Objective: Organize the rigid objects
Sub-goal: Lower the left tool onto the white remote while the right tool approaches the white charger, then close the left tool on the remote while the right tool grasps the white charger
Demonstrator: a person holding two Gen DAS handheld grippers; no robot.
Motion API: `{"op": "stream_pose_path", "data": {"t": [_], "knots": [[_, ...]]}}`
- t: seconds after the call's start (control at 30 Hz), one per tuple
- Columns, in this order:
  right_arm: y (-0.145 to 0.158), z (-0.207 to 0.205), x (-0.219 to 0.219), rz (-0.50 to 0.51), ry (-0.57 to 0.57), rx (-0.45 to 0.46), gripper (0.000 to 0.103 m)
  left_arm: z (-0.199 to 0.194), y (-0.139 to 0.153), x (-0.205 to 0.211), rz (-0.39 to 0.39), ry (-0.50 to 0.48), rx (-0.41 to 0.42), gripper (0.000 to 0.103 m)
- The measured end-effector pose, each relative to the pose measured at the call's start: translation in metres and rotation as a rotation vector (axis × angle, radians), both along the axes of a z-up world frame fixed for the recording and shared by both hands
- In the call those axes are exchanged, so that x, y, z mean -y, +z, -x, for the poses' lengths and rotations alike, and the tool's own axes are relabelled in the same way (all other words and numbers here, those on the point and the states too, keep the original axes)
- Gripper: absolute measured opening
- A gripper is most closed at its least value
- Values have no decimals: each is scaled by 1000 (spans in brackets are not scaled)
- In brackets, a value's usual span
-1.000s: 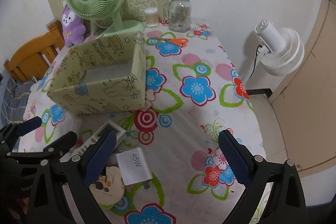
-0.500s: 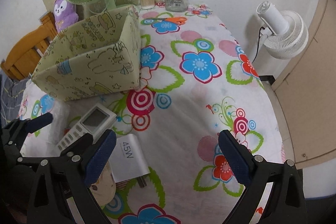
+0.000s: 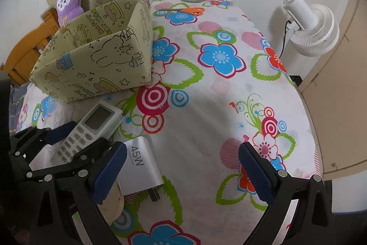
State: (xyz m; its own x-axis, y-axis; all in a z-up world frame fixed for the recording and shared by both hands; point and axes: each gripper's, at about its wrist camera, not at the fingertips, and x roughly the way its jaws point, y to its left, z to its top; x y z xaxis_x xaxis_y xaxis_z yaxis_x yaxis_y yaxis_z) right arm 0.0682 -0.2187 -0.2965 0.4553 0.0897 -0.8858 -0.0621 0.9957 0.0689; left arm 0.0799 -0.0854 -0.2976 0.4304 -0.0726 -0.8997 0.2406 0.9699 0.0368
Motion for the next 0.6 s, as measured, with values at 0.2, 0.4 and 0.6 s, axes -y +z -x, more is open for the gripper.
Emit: {"op": "stream_pose_path", "data": {"t": [0.2, 0.4, 0.6], "knots": [[-2, -3, -6, -20, 8, -10, 99, 1, 3, -10, 16, 15, -14, 47], [-8, -6, -21, -38, 26, -22, 99, 12, 11, -29, -16, 38, -8, 47], [-20, -11, -34, -50, 49, -62, 90, 18, 11, -38, -21, 35, -10, 47]]}}
